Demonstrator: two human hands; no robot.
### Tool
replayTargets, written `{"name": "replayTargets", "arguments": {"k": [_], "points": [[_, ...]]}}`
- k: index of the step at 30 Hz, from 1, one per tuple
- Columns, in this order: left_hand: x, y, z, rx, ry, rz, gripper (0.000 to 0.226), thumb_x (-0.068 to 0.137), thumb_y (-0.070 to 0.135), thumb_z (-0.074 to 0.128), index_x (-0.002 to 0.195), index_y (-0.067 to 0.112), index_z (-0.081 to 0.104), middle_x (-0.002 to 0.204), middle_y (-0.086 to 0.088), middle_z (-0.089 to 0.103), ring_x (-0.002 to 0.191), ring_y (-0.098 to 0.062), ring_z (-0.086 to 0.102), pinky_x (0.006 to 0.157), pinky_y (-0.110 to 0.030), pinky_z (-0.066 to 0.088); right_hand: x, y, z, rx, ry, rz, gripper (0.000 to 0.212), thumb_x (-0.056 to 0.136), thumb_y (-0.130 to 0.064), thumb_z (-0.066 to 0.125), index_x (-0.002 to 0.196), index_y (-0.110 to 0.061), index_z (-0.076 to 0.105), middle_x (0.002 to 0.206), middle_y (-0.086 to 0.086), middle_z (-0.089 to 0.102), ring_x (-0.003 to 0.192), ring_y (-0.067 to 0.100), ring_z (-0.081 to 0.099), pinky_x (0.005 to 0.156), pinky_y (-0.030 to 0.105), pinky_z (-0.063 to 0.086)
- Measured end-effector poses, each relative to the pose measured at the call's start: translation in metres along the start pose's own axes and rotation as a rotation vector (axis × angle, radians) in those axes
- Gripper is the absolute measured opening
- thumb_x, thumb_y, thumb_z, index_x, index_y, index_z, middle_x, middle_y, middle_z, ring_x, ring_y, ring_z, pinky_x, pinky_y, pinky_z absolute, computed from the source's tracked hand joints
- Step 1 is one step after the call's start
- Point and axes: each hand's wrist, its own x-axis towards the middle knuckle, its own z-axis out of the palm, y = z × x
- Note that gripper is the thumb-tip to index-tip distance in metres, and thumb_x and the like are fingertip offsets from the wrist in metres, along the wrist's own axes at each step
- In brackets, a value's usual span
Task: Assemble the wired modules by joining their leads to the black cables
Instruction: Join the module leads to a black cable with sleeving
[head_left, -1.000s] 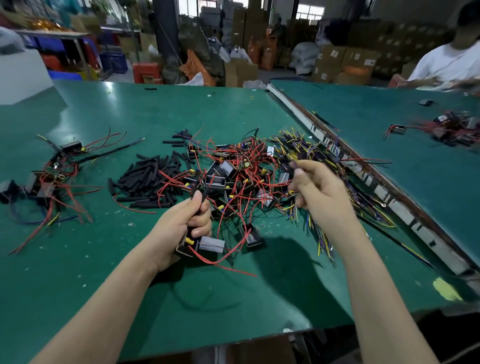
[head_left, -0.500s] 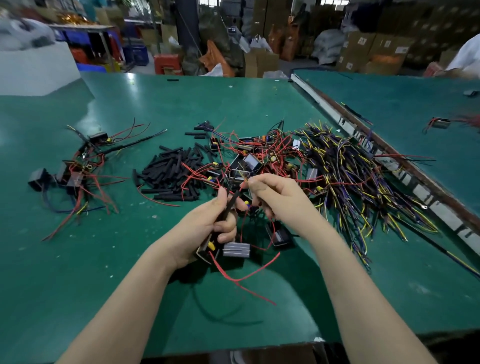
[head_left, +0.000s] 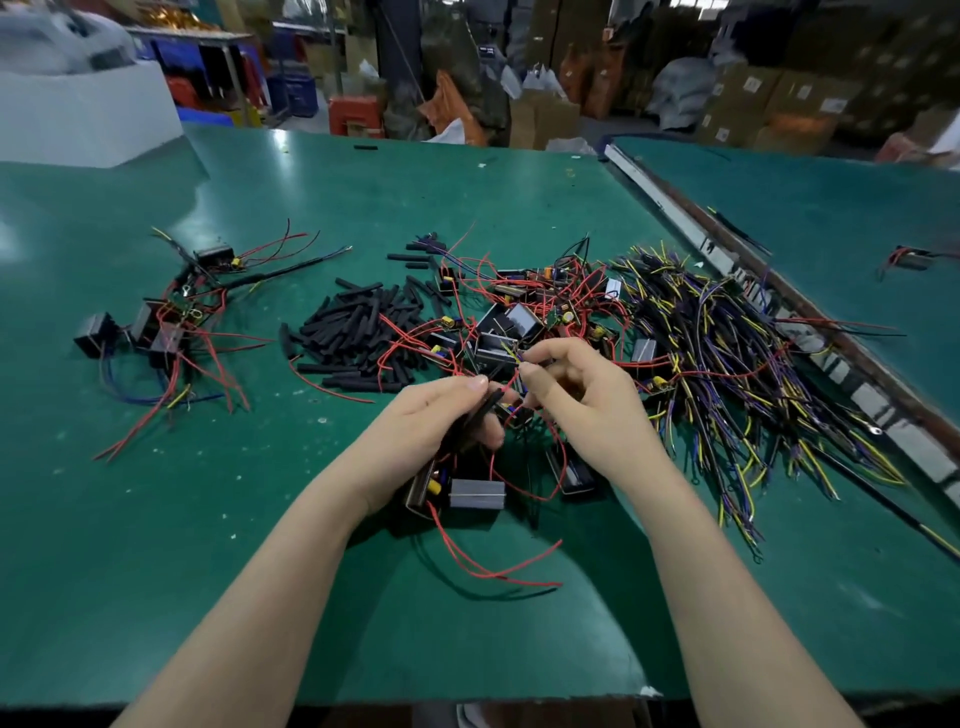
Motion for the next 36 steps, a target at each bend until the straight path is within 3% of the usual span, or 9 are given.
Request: {"name": "replayTargets", "arguments": {"k": [3, 9, 13, 17, 19, 24, 26, 30, 36], "points": [[0.007, 0.007, -0.002, -0.001, 0.025, 0.020, 0.031, 0.100, 0.032, 0.039, 0.107, 0.018, 0.066, 0.079, 0.000, 0.069, 0.079, -0.017, 0.067, 0.082, -0.033, 0.050, 0.001, 0.000, 0.001, -0.071, 0.028, -0.038, 0.018, 0.094, -0.023, 0.060, 0.088, -0.039, 0.056, 0.080, -0.011, 0.064, 0.077, 0.006, 0.058, 0.074, 0.028, 0.047], [0.026, 0.021, -0.001, 0.224, 0.087, 0.133, 0.022, 0.100, 0.017, 0.046, 0.094, 0.016, 0.068, 0.068, 0.008, 0.062, 0.067, -0.003, 0.060, 0.067, -0.013, 0.048, 0.002, 0.000, 0.002, -0.058, 0.067, -0.031, 0.020, 0.095, -0.019, 0.057, 0.092, -0.038, 0.056, 0.080, -0.013, 0.063, 0.067, -0.001, 0.053, 0.067, 0.022, 0.040], [0.031, 0.016, -0.003, 0.252, 0.162, 0.171, 0.011, 0.092, 0.020, 0.061, 0.088, 0.020, 0.071, 0.068, 0.012, 0.063, 0.068, -0.003, 0.055, 0.067, -0.014, 0.045, 0.002, 0.003, 0.004, -0.045, 0.039, -0.025, 0.013, 0.097, -0.021, 0.055, 0.099, -0.033, 0.057, 0.081, -0.015, 0.063, 0.069, 0.014, 0.056, 0.065, 0.030, 0.045], [0.030, 0.009, -0.004, 0.212, 0.168, 0.188, 0.007, 0.087, 0.023, 0.067, 0.089, 0.026, 0.073, 0.074, -0.001, 0.068, 0.070, -0.005, 0.054, 0.068, -0.016, 0.045, 0.002, -0.001, 0.007, 0.012, 0.003, -0.069, 0.024, 0.097, -0.015, 0.054, 0.097, -0.039, 0.056, 0.089, -0.027, 0.062, 0.068, -0.001, 0.056, 0.065, 0.015, 0.042], [0.030, 0.008, -0.006, 0.193, 0.152, 0.199, 0.007, 0.086, 0.023, 0.068, 0.089, 0.024, 0.074, 0.080, -0.012, 0.067, 0.073, -0.008, 0.053, 0.071, -0.019, 0.045, 0.002, -0.003, 0.010, 0.028, -0.020, -0.071, 0.027, 0.097, -0.011, 0.055, 0.095, -0.038, 0.056, 0.091, -0.027, 0.063, 0.067, 0.001, 0.057, 0.066, 0.020, 0.046], [0.030, 0.006, -0.008, 0.220, 0.187, 0.234, 0.005, 0.086, 0.020, 0.067, 0.087, 0.022, 0.072, 0.080, 0.000, 0.066, 0.072, -0.006, 0.055, 0.071, -0.019, 0.047, 0.002, -0.005, 0.012, 0.068, -0.020, 0.014, 0.019, 0.096, -0.015, 0.057, 0.089, -0.033, 0.056, 0.080, -0.019, 0.063, 0.068, 0.007, 0.063, 0.070, 0.023, 0.050], [0.030, 0.005, -0.006, 0.284, 0.193, 0.250, 0.006, 0.086, 0.019, 0.067, 0.085, 0.025, 0.069, 0.075, 0.008, 0.063, 0.066, 0.001, 0.052, 0.067, -0.012, 0.044, 0.002, -0.005, 0.012, 0.054, -0.040, 0.062, 0.016, 0.096, -0.017, 0.055, 0.088, -0.031, 0.055, 0.077, -0.013, 0.061, 0.072, 0.009, 0.060, 0.073, 0.025, 0.048], [0.028, 0.006, -0.002, 0.337, 0.206, 0.256, 0.012, 0.089, 0.019, 0.064, 0.080, 0.027, 0.064, 0.063, 0.013, 0.054, 0.057, 0.004, 0.044, 0.059, -0.008, 0.037, 0.002, -0.006, 0.011, 0.189, -0.045, 0.148, 0.012, 0.097, -0.018, 0.055, 0.090, -0.027, 0.057, 0.078, -0.012, 0.056, 0.071, 0.000, 0.050, 0.070, 0.016, 0.042], [0.027, 0.008, 0.000, 0.162, 0.170, 0.135, 0.013, 0.092, 0.021, 0.060, 0.083, 0.017, 0.067, 0.062, 0.010, 0.054, 0.060, -0.006, 0.049, 0.062, -0.016, 0.042, 0.004, -0.011, 0.014, 0.421, 0.011, 0.119, 0.016, 0.097, -0.009, 0.052, 0.087, -0.021, 0.055, 0.074, -0.014, 0.053, 0.067, -0.004, 0.048, 0.067, 0.010, 0.041]]}}
